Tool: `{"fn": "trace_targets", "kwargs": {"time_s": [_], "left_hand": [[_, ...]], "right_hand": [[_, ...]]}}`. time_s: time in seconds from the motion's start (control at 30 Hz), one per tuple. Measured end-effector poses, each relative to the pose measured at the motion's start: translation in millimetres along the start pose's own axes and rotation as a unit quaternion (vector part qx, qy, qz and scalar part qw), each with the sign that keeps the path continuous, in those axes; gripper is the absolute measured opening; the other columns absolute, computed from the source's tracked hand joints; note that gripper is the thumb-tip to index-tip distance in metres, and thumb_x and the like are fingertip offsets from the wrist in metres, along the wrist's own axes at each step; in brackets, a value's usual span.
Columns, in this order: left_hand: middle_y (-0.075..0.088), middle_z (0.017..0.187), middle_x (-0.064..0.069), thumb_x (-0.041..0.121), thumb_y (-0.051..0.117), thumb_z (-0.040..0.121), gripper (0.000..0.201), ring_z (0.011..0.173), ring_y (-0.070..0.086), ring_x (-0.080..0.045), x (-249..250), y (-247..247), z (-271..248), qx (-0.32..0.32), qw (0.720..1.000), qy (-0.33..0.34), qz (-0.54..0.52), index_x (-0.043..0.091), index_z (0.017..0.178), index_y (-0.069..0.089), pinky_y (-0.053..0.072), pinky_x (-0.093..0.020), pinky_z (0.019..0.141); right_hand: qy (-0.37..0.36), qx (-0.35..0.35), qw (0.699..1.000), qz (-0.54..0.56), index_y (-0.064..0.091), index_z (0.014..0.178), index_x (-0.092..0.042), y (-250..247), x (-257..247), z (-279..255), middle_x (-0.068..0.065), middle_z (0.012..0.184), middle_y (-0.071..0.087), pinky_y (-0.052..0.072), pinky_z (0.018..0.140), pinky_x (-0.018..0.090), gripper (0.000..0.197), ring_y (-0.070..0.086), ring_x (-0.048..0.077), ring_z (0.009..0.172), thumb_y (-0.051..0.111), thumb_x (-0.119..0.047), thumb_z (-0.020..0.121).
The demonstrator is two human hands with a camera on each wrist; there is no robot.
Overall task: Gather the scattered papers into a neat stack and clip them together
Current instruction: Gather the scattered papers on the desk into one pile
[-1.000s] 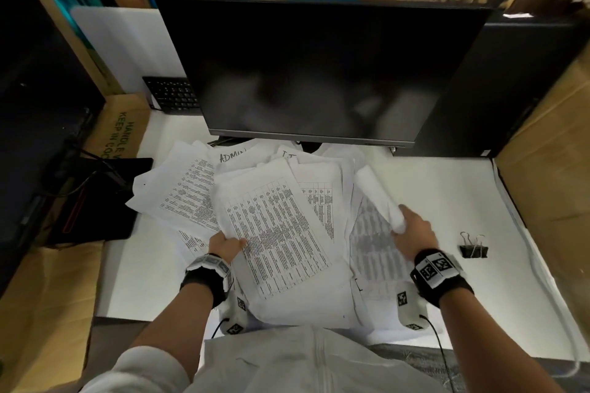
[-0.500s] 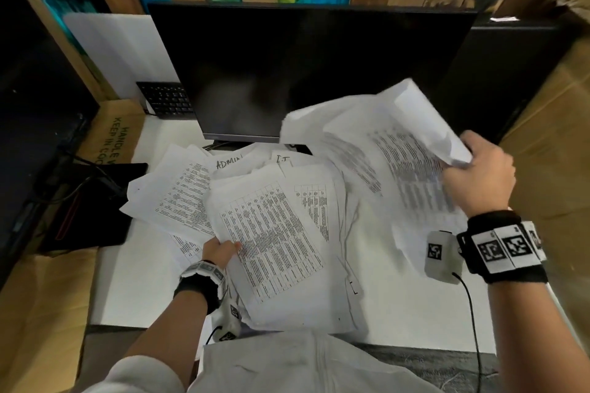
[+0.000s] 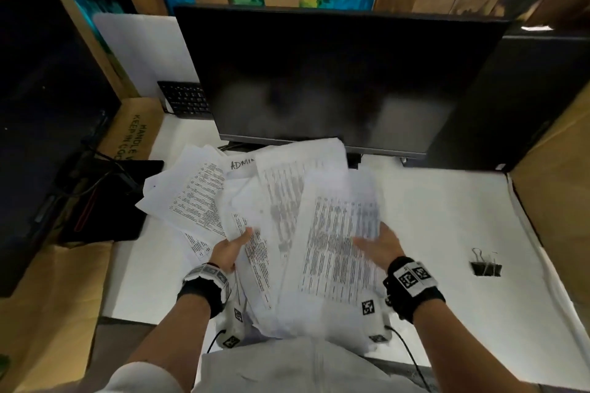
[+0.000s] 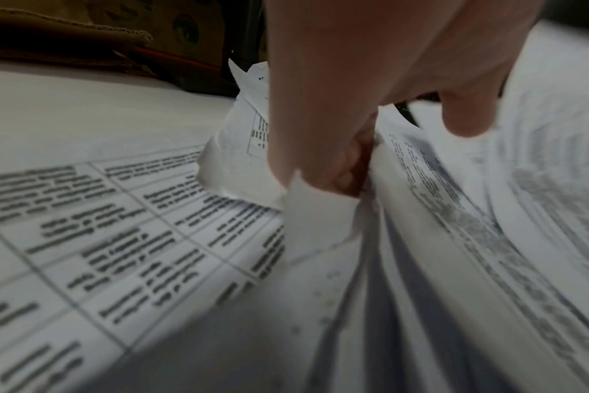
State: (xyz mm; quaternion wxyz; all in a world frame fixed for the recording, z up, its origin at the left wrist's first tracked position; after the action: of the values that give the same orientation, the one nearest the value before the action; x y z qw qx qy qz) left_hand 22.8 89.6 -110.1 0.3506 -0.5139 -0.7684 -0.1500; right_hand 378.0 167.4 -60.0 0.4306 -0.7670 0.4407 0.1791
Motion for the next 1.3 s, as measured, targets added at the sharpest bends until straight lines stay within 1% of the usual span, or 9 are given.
{"fn": "trace_targets", "kwargs": {"time_s": [0.2, 0.4, 0.5, 0.6, 0.8, 0.93, 1.0, 1.1, 1.3], "left_hand": [[0.066, 0.111, -0.021, 0.018, 0.066, 0.089, 0.026, 0.109, 0.062, -0.038, 9.1, -1.8, -10.8, 0.039, 0.982, 0.056, 0.176, -0.002, 0.105, 0.065, 0.049, -0.037, 0.086], [0.061, 0.109, -0.019, 0.040, 0.049, 0.096, 0.051, 0.100, 0.058, -0.032, 7.6, -1.2, -11.6, 0.057, 0.988, 0.045, 0.138, -0.004, 0.119, 0.058, 0.041, -0.033, 0.082], [0.062, 0.116, -0.023, 0.032, 0.051, 0.096, 0.047, 0.106, 0.059, -0.035, 7.4, -2.4, -7.7, 0.059, 0.988, 0.052, 0.130, -0.008, 0.122, 0.058, 0.044, -0.035, 0.088], [0.059, 0.128, -0.027, 0.024, 0.051, 0.097, 0.043, 0.117, 0.057, -0.039, 6.8, -3.8, -6.9, 0.068, 0.988, 0.050, 0.126, -0.010, 0.123, 0.057, 0.043, -0.037, 0.095], [0.060, 0.125, -0.024, 0.021, 0.053, 0.096, 0.040, 0.103, 0.058, -0.032, 5.9, -3.8, -6.2, 0.067, 0.994, 0.022, 0.082, -0.009, 0.122, 0.056, 0.043, -0.035, 0.091], [0.062, 0.120, -0.024, 0.017, 0.056, 0.094, 0.039, 0.102, 0.061, -0.035, 3.3, -5.3, -1.4, 0.062, 0.996, 0.011, 0.060, -0.011, 0.120, 0.057, 0.049, -0.044, 0.095], [0.064, 0.110, -0.023, 0.018, 0.057, 0.094, 0.038, 0.094, 0.061, -0.033, 2.4, -5.6, 0.0, 0.063, 0.996, 0.008, 0.063, -0.011, 0.117, 0.059, 0.050, -0.046, 0.092], [0.063, 0.104, -0.019, 0.017, 0.058, 0.093, 0.038, 0.095, 0.062, -0.035, 2.1, -6.0, 0.3, 0.063, 0.996, 0.000, 0.057, -0.012, 0.116, 0.059, 0.050, -0.043, 0.087], [0.060, 0.097, -0.020, 0.014, 0.058, 0.092, 0.023, 0.085, 0.056, -0.028, 2.4, -8.4, 1.3, 0.065, 0.997, -0.007, 0.038, -0.009, 0.093, 0.062, 0.043, -0.036, 0.075]], "right_hand": [[-0.017, 0.119, 0.990, -0.071, 0.058, 0.110, 0.000, -15.6, 10.3, 4.1, 0.017, 0.109, 0.066, 0.052, 0.079, 0.033, 0.027, 0.063, 0.034, 0.099, 0.059, -0.014, 0.087], [-0.020, -0.183, 0.967, -0.177, 0.063, 0.093, -0.008, 50.5, 20.7, 1.7, 0.000, 0.085, 0.066, 0.056, 0.068, 0.027, 0.042, 0.064, 0.016, 0.075, 0.071, -0.047, 0.078], [-0.088, -0.066, 0.985, -0.130, 0.060, 0.091, -0.014, 32.0, 3.3, 0.3, -0.008, 0.080, 0.058, 0.036, 0.055, 0.010, 0.021, 0.052, 0.009, 0.071, 0.071, -0.029, 0.084], [-0.105, 0.084, 0.983, -0.122, 0.040, 0.072, -0.011, 6.1, -6.1, -2.2, 0.000, 0.063, 0.045, 0.033, 0.050, 0.024, 0.031, 0.042, 0.018, 0.060, 0.064, -0.019, 0.090], [-0.058, -0.072, 0.972, -0.215, 0.058, 0.092, -0.009, 27.1, 8.5, 7.3, 0.007, 0.093, 0.060, 0.045, 0.072, 0.026, 0.016, 0.061, 0.027, 0.089, 0.052, -0.025, 0.094], [-0.085, 0.106, 0.976, -0.168, 0.040, 0.065, -0.020, -12.8, -7.4, 6.7, -0.001, 0.065, 0.051, 0.042, 0.067, 0.029, 0.032, 0.051, 0.025, 0.075, 0.059, -0.019, 0.091], [-0.076, 0.077, 0.988, -0.113, 0.056, 0.090, -0.012, -8.7, -9.8, 6.9, 0.008, 0.091, 0.066, 0.048, 0.078, 0.033, 0.015, 0.059, 0.028, 0.090, 0.066, -0.023, 0.087], [-0.027, -0.079, 0.987, -0.135, 0.033, 0.145, -0.007, 30.9, 4.7, 9.3, 0.010, 0.145, 0.045, 0.037, 0.111, 0.038, 0.081, 0.044, 0.029, 0.134, 0.075, -0.030, 0.079], [-0.009, 0.105, 0.990, -0.094, 0.048, 0.134, -0.004, -17.3, 0.7, 15.8, 0.019, 0.131, 0.058, 0.048, 0.099, 0.042, 0.054, 0.055, 0.036, 0.120, 0.067, -0.022, 0.086]]}}
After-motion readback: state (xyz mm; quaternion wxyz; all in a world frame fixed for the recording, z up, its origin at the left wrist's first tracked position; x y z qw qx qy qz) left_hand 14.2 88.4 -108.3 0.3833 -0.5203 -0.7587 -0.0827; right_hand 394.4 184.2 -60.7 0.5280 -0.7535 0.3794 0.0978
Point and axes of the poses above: each hand's wrist, its own z-axis towards the middle knuckle, its own y-axis out of the palm, x = y × z, the point moved 8 cm from there along z, towards the middle knuckle
